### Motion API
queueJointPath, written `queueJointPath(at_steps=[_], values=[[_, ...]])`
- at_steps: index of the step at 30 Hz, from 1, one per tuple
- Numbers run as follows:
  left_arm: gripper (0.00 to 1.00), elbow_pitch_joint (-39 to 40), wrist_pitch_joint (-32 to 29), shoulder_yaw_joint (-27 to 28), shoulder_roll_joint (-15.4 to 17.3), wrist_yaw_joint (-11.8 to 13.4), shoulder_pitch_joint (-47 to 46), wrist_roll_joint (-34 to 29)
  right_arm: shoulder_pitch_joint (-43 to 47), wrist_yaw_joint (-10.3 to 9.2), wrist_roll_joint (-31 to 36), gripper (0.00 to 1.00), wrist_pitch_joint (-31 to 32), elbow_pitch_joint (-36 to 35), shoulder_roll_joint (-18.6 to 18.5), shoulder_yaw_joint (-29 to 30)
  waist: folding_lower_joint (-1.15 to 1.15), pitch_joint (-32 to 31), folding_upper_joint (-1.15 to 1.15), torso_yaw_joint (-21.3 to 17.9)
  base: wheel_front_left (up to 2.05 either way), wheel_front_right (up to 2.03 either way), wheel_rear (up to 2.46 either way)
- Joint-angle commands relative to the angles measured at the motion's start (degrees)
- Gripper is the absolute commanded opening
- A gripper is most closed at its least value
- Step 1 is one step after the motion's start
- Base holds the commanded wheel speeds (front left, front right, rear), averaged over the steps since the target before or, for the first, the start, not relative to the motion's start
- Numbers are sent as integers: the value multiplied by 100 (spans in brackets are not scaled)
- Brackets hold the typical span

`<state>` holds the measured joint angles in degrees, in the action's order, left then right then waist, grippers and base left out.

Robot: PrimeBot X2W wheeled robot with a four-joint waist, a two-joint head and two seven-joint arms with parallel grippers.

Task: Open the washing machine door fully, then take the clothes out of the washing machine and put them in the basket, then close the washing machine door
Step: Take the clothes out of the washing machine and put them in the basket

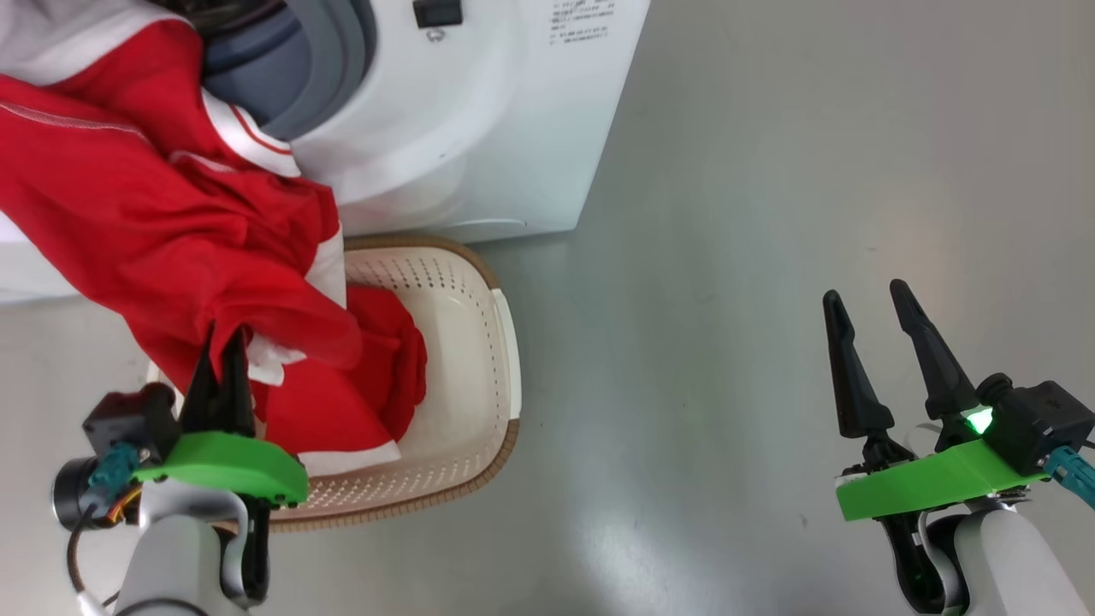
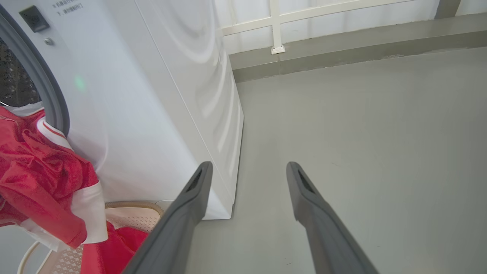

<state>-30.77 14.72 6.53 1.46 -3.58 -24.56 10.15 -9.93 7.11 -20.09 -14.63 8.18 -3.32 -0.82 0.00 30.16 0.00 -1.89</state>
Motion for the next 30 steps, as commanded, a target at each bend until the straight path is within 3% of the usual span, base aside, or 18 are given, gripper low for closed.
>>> queueJointPath(at_steps=[1, 9, 15, 19, 20, 22, 23, 30], values=[[0, -28, 28, 155, 142, -38, -83, -85, -36, 37, 34, 100, -37, -155, -10, -118, 0, 175, 0, -21, 0, 0, 0], [3, -1068, 28, 230, 234, -202, -847, -474, -232, 37, 53, 100, -37, -230, 8, -123, 0, 645, 0, -77, 0, 0, 0], [17, -1488, 28, 238, 315, -226, -1220, -614, -334, 37, 64, 100, -37, -259, 15, -146, 0, 838, 0, -115, 0, 0, 0], [39, -1784, 28, 306, 385, -224, -1469, -632, -374, 37, 69, 100, -37, -268, 21, -173, 0, 917, 0, -138, 0, 0, 0], [49, -1826, 28, 324, 394, -224, -1509, -632, -381, 37, 70, 100, -37, -266, 23, -180, 0, 924, 0, -144, 0, 0, 0], [85, -1860, 28, 367, 394, -228, -1571, -615, -391, 37, 69, 100, -37, -258, 25, -185, 0, 926, 0, -152, 0, 0, 0], [97, -1864, 28, 381, 390, -233, -1582, -610, -389, 37, 69, 100, -37, -252, 26, -185, 0, 914, 0, -153, 0, 0, 0], [100, -1747, 28, 420, 299, -279, -1420, -577, -345, 37, 77, 100, -37, -211, 31, -149, 0, 757, 0, -91, 0, 0, 0]])
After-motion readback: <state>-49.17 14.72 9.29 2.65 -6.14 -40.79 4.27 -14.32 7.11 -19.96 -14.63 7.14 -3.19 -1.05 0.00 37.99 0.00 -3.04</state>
